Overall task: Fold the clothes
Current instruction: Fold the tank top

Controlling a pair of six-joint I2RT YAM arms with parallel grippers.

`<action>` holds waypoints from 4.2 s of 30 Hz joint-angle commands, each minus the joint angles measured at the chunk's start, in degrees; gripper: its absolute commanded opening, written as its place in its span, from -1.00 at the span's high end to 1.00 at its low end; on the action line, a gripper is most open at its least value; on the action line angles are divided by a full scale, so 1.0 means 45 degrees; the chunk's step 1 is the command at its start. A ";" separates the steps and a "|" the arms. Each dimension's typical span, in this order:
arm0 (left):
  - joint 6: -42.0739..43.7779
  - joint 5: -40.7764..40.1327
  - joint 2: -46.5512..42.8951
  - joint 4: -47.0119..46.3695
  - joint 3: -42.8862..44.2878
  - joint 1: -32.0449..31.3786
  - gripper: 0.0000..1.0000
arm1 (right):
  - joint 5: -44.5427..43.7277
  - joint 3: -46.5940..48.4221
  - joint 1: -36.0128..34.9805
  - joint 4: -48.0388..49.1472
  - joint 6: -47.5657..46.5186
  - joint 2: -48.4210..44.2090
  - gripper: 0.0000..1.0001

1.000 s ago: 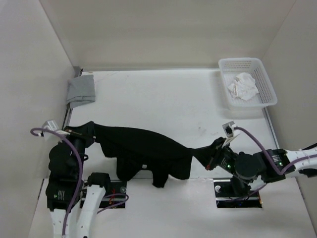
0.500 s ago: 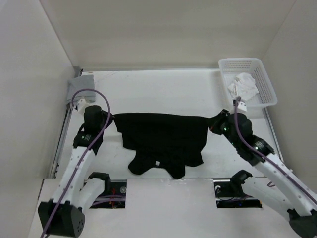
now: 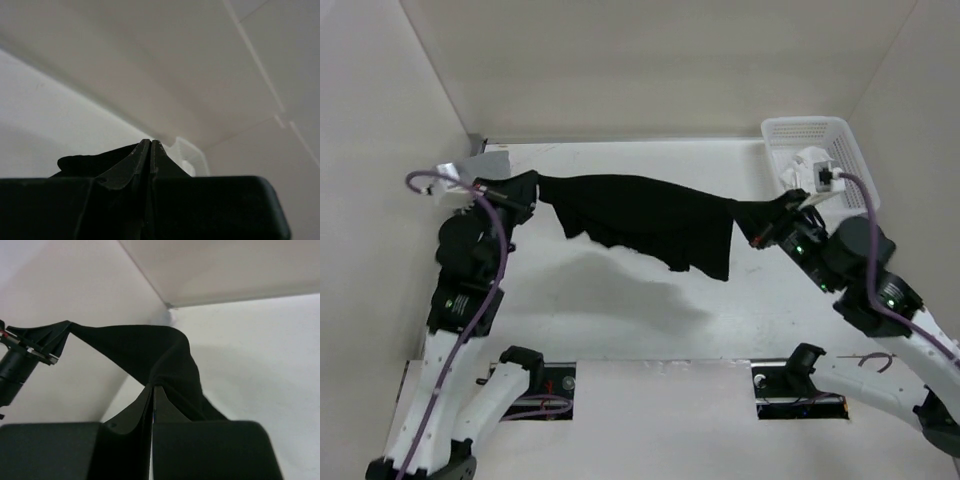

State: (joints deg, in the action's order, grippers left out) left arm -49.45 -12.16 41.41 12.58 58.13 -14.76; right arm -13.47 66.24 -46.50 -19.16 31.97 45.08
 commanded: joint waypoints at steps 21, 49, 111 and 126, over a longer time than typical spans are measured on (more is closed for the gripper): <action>0.0698 -0.1164 -0.1782 0.2325 -0.1408 -0.0088 1.00 | -0.6261 -0.1083 -0.6098 -0.0566 -0.0702 -0.1465 0.95; -0.1861 0.0514 1.4546 -0.6251 0.0813 0.2606 1.00 | 0.4791 0.2504 0.6905 0.5097 0.2094 1.5389 0.97; -0.0866 0.2000 1.6345 -0.5920 0.2552 0.3018 0.25 | 0.4030 0.4499 0.7824 0.4023 0.1393 1.6837 0.19; -0.0827 0.1922 1.6443 -0.5803 0.2512 0.2920 0.45 | 0.4284 0.5593 0.7765 0.3300 0.1373 1.7599 0.35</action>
State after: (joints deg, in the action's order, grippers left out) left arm -52.97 -4.05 115.83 -11.33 67.59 -1.37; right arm 5.45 89.12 -11.66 -3.62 38.98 123.42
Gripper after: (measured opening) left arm 0.279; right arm 0.326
